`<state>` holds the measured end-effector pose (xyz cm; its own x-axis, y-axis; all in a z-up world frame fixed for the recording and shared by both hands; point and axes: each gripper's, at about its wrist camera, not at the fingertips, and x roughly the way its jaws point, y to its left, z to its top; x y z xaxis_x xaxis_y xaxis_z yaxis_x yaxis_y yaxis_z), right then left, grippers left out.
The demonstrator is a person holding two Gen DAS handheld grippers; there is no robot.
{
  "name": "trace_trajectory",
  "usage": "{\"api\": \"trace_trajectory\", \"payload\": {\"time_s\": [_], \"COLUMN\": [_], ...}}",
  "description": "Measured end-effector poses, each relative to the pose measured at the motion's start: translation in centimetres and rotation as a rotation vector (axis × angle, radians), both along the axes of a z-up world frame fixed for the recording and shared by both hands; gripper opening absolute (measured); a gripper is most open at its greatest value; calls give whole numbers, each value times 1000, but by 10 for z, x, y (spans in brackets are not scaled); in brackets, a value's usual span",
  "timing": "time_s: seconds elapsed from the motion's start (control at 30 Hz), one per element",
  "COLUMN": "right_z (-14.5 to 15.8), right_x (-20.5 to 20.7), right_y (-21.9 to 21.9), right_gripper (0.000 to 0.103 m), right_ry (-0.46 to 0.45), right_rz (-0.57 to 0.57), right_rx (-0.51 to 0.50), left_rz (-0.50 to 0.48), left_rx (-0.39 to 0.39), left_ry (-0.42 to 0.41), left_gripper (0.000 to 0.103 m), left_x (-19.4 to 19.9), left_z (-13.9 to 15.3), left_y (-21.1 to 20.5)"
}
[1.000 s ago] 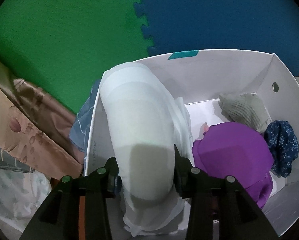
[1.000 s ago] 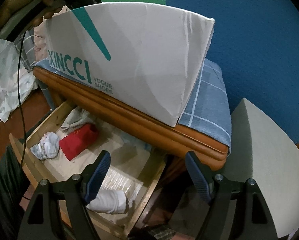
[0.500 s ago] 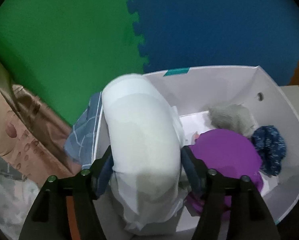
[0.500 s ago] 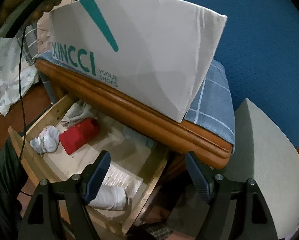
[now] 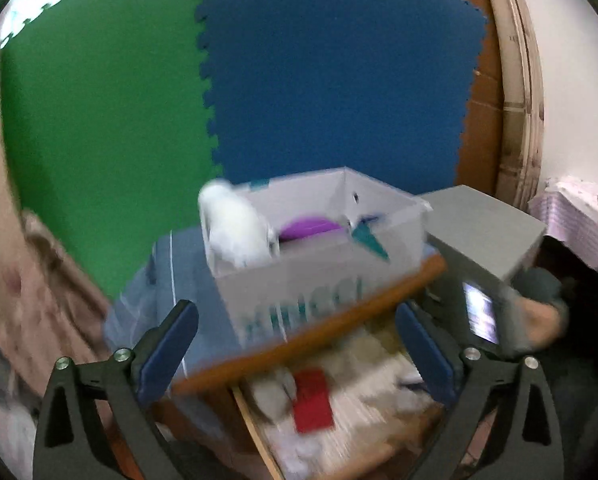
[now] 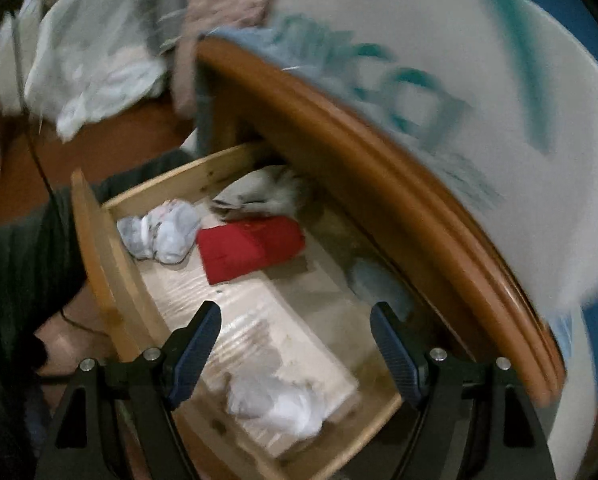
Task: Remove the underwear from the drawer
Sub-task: 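Open the left gripper to release the white garment and withdraw, then grasp the light blue floral briefs in the drawer with the right gripper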
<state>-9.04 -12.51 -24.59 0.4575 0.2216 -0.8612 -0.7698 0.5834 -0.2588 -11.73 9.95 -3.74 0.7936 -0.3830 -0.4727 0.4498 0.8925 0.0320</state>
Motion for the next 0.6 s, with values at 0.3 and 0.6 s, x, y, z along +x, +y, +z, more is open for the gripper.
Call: {"api": "trace_trajectory", "payload": {"time_s": [0.3,0.6], "right_z": [-65,-106], "right_x": [19,42], "right_y": [95,149], "right_gripper": [79,78], "right_ry": [88,408], "right_rz": [267,261], "right_rx": [-145,-75], "left_rz": [202,249], "left_rx": [-155,-240], "left_ry": [203,289], "left_gripper": [98,98], "left_x": [-58,-64], "left_z": [-84,-112], "left_y": [59,81]}}
